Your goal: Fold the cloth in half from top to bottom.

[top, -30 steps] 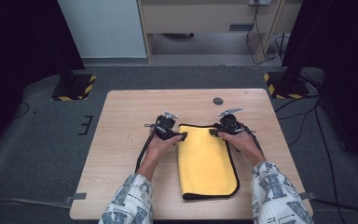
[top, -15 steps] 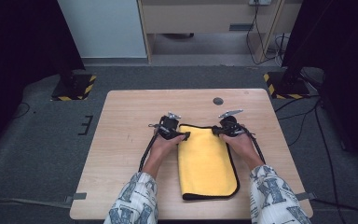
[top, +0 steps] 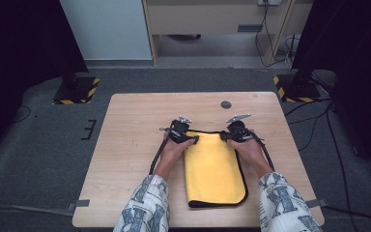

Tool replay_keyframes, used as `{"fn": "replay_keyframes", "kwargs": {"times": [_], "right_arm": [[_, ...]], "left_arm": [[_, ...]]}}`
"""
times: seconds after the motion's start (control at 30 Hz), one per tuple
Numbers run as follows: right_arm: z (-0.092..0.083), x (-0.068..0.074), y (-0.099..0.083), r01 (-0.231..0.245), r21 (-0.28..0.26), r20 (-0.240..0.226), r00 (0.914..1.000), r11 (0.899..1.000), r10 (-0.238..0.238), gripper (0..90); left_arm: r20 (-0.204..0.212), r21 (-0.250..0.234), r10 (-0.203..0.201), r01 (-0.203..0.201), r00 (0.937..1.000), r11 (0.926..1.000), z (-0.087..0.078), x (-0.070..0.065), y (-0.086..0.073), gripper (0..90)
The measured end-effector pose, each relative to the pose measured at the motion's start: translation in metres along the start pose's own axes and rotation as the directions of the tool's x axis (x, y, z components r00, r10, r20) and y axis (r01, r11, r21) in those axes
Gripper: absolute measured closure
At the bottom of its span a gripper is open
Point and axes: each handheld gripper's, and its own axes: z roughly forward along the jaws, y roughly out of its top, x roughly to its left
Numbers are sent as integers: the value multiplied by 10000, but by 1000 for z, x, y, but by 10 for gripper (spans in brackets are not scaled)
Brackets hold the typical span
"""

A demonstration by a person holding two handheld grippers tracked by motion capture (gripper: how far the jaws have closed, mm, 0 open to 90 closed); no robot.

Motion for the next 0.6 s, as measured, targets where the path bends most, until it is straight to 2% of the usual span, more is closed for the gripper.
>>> {"fn": "replay_keyframes", "kwargs": {"times": [0.07, 0.27, 0.33, 0.47, 0.6], "right_arm": [[0, 0, 0, -54, 3, -26, 10000, 10000, 54, 799], [0, -1, -1, -134, -96, -40, 9999, 9999, 134, 806], [0, -1, -2, -334, -195, -72, 9994, 9993, 333, 809], [0, -2, -4, -503, -294, -131, 9987, 9983, 499, 814], [0, -1, -3, -457, -307, -39, 9990, 9985, 456, 816]], "left_arm": [[19, 42, -71, 71, 10000, 10000, -1, 0, 0, 465], [182, 107, -208, 206, 9996, 9997, -1, -2, 1, 693], [214, 105, -214, 212, 9995, 9997, 0, -3, 1, 740], [221, 114, -114, 112, 9997, 9999, -1, -4, 2, 781], [188, 140, -63, 61, 9998, 9999, -1, -5, 2, 793]]}}
